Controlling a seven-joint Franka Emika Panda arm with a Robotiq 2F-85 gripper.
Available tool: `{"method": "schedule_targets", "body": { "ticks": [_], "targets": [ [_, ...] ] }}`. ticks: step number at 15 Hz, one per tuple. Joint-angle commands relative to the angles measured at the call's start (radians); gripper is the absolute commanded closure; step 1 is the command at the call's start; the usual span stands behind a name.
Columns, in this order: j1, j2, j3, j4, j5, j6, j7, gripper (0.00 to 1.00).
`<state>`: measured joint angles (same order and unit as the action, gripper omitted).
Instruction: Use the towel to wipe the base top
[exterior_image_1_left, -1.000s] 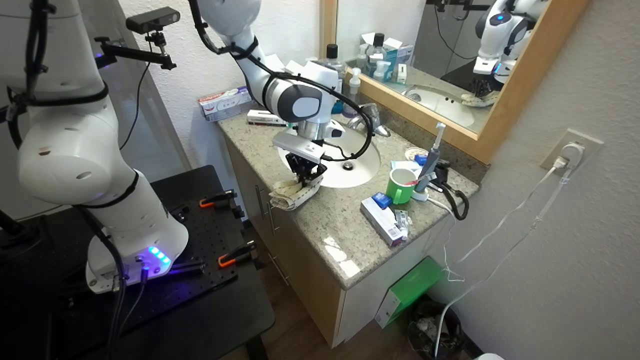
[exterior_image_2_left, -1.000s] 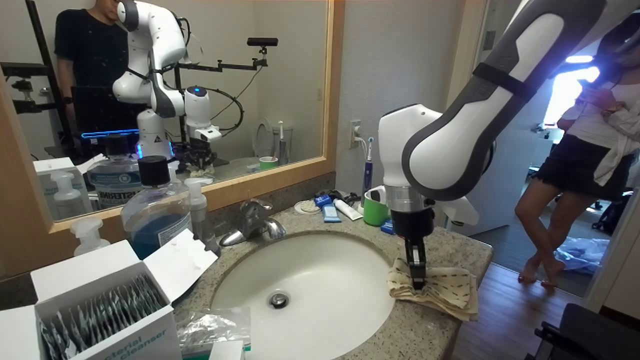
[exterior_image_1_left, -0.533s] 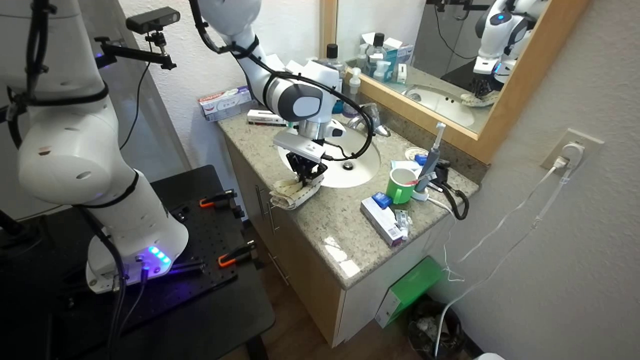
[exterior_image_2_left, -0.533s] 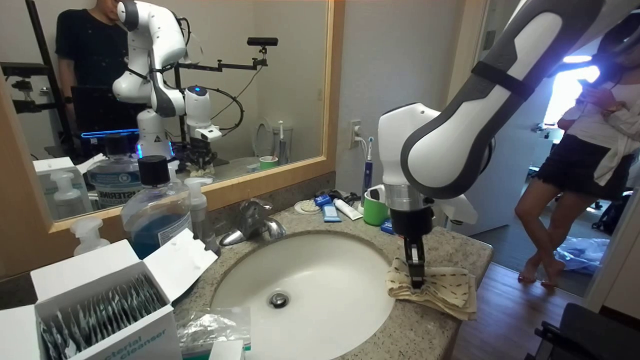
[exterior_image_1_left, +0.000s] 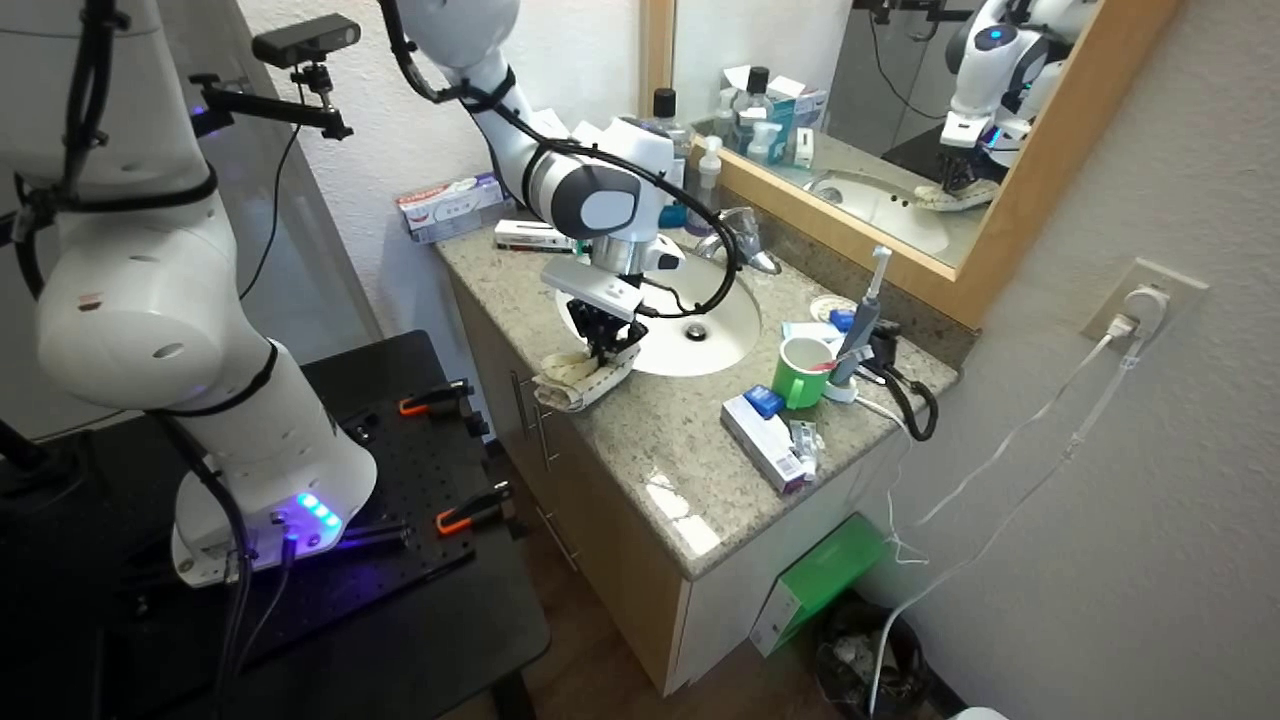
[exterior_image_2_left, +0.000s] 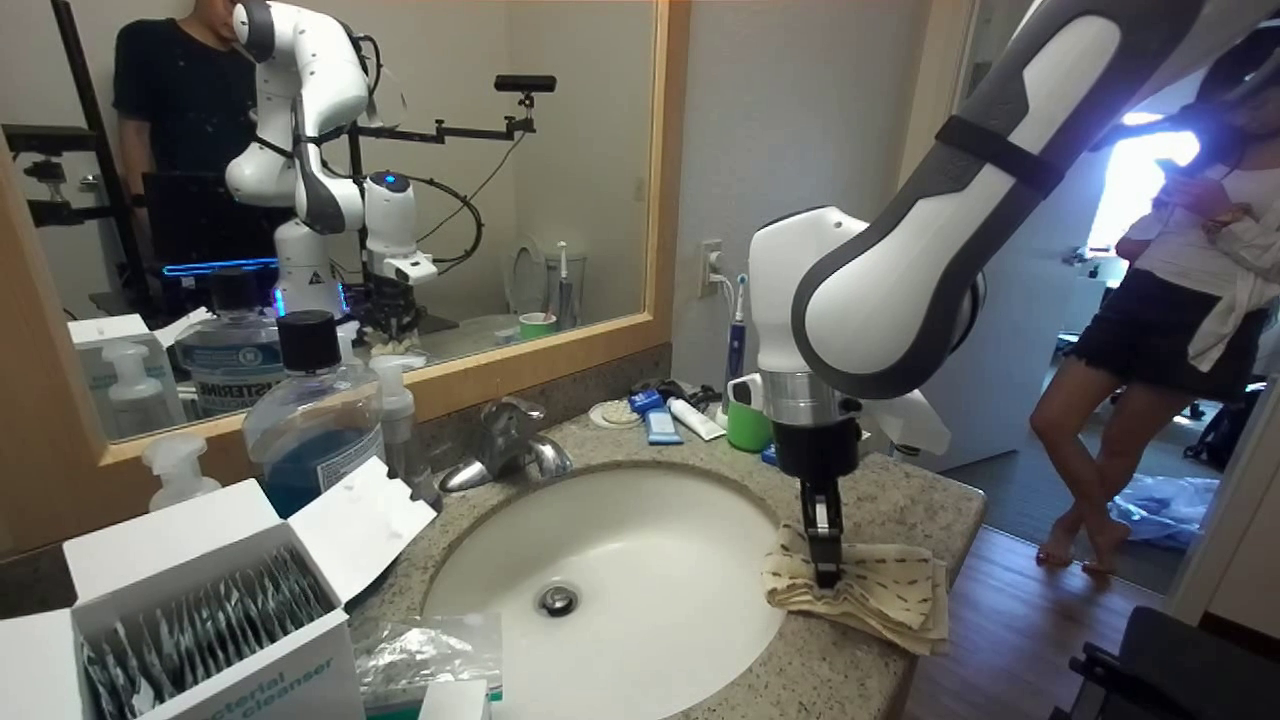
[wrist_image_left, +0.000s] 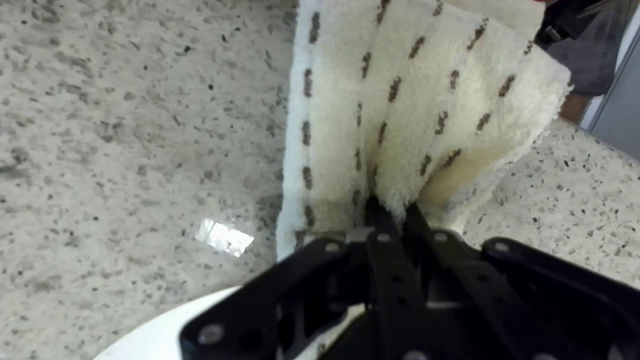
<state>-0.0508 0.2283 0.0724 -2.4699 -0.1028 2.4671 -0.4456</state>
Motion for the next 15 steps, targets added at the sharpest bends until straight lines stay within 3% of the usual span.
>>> {"method": "schedule_targets", "body": {
  "ticks": [1,4,5,6,15],
  "targets": [
    [0.008,0.01,0.007,-0.005,0.027,-0.012,0.0,0.98],
    [0.012,0.005,0.0,-0.011,0.009,-0.014,0.015,0.98],
    [0.014,-0.002,-0.004,-0.018,-0.001,-0.014,0.021,0.67],
    [0.017,-0.01,-0.007,-0.026,-0.018,-0.018,0.023,0.65],
    [0.022,-0.104,-0.003,-0.132,-0.018,0.007,-0.015,0.01]
  ]
}}
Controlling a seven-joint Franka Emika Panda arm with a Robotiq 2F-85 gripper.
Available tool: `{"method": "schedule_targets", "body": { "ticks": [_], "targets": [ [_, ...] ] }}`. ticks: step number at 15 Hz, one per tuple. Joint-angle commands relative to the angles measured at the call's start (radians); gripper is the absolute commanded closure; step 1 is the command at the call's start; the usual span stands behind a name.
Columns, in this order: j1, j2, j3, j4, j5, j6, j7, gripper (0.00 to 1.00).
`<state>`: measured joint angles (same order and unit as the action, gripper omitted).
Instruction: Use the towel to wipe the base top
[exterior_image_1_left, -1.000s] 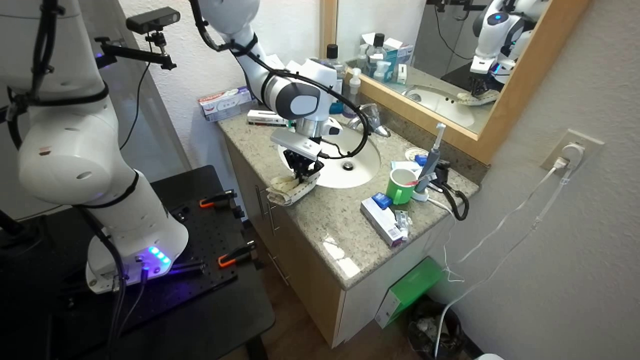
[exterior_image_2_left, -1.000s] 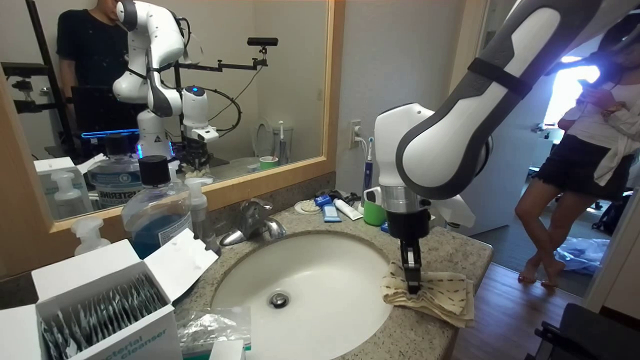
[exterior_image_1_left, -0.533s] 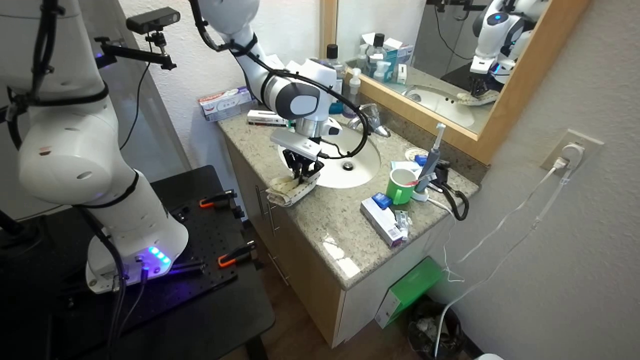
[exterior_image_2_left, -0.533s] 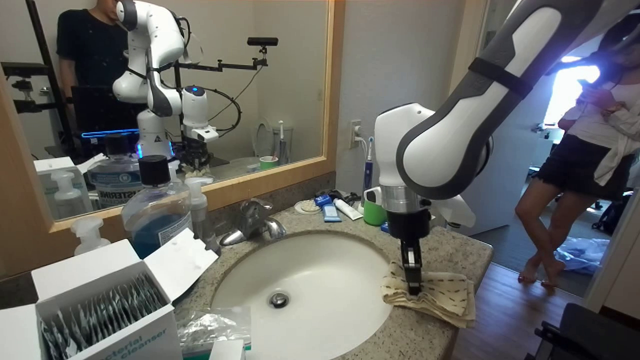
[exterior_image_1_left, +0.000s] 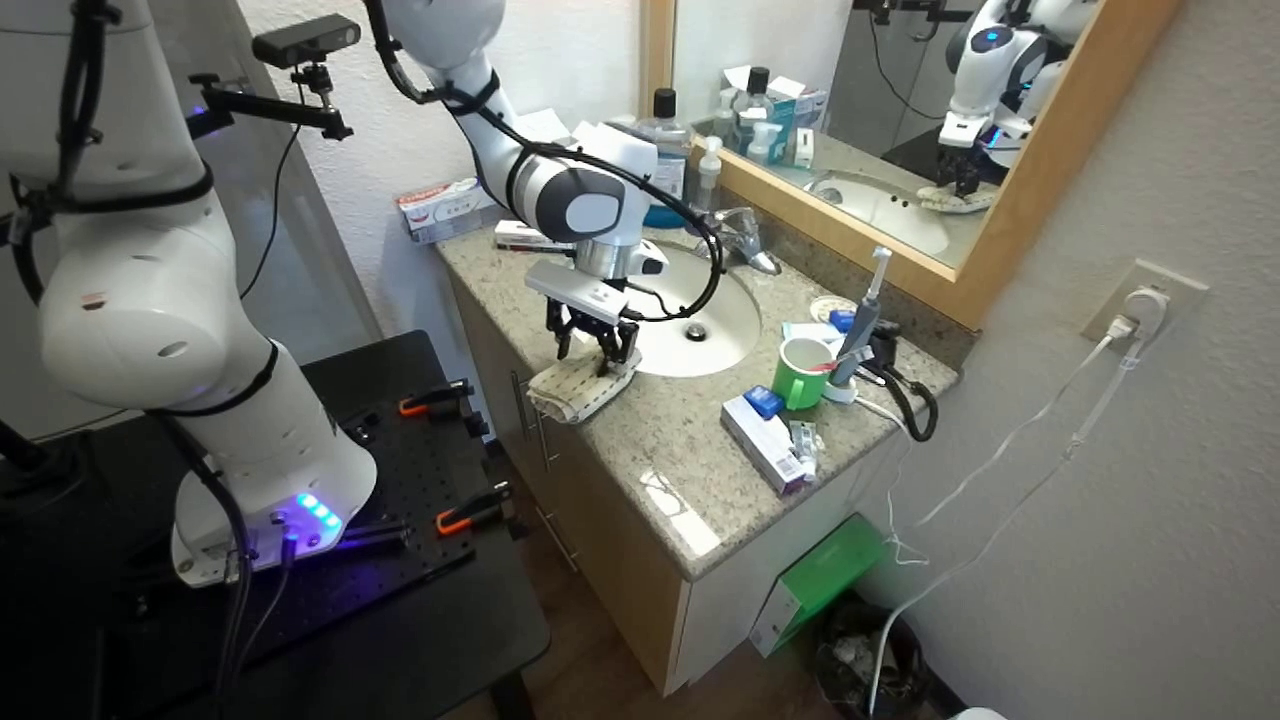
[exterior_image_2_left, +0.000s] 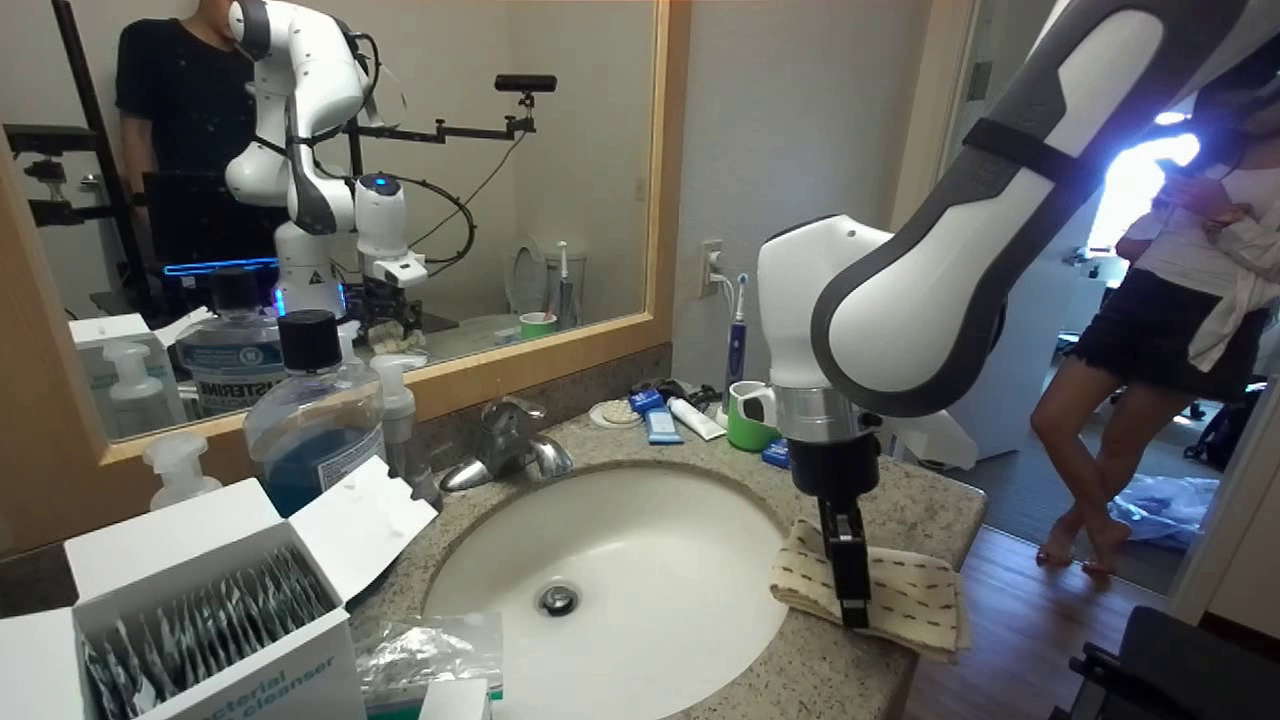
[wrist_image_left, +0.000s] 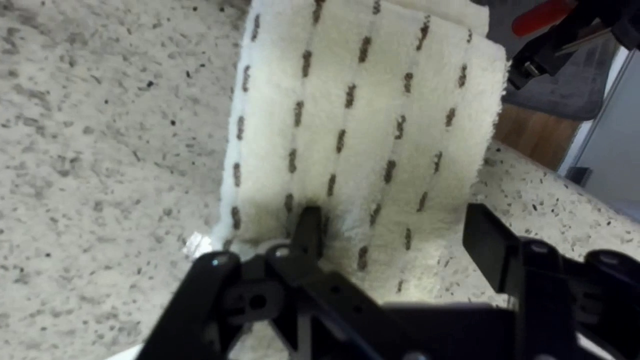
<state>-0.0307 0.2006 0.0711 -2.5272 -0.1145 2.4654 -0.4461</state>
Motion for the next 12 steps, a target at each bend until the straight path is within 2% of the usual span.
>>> {"method": "schedule_targets", "body": {
  "ticks": [1,12],
  "targets": [
    [0.003,-0.093,-0.003,-0.091,-0.008,0.007,-0.017,0.0],
    [0.03,-0.327,-0.021,-0.229,-0.02,-0.011,-0.033,0.0]
  ]
}}
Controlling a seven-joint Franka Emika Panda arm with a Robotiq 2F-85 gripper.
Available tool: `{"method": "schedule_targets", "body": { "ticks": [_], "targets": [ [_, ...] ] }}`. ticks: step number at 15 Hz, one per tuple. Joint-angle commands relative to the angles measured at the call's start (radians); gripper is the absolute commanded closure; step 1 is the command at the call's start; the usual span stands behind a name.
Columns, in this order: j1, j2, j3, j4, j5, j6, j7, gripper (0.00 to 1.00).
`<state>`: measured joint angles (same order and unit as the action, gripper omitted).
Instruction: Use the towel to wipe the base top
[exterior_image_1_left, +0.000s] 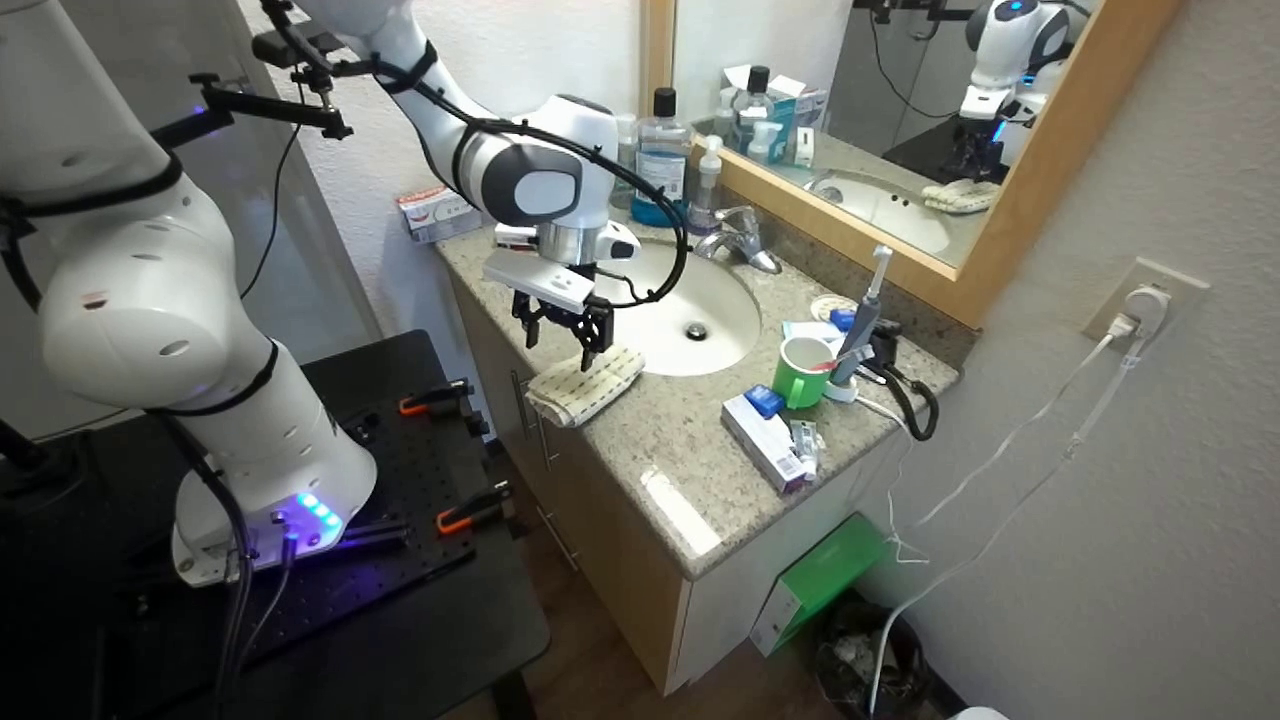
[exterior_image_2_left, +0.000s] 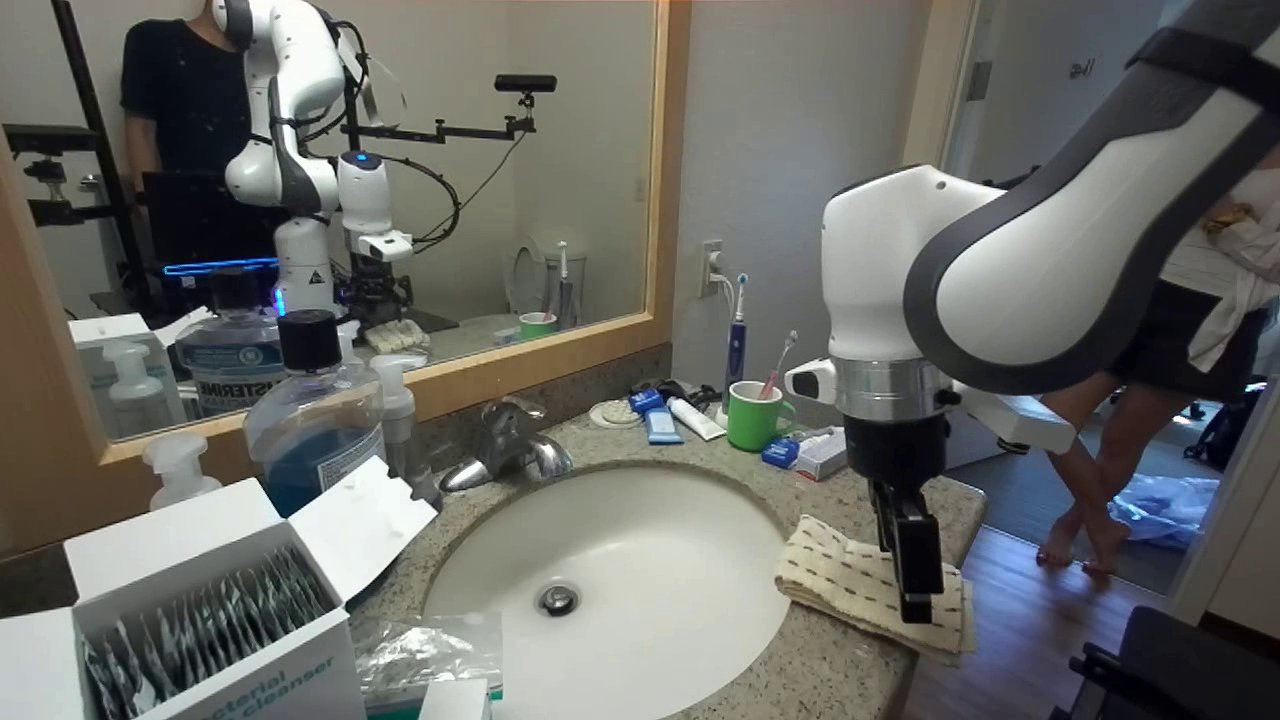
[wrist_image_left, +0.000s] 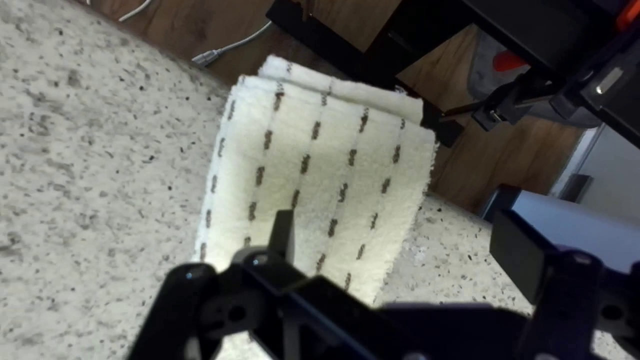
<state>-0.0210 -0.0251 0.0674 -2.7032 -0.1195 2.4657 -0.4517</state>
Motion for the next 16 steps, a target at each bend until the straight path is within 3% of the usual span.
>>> {"method": "schedule_targets", "body": {
  "ticks": [1,6,10,11,16],
  "targets": [
    [0.026,-0.121,-0.02,-0.06,-0.016,-0.01,-0.03,0.0],
    [0.047,-0.213,-0.045,-0.083,-0.008,-0.014,-0.075,0.0],
    [0.084,-0.269,-0.082,-0.082,0.061,-0.07,-0.124,0.0],
    [0.075,-0.207,-0.077,-0.058,0.023,-0.034,-0.085,0.0],
    [0.085,-0.236,-0.085,-0.063,0.031,-0.054,-0.092,0.0]
  ]
}}
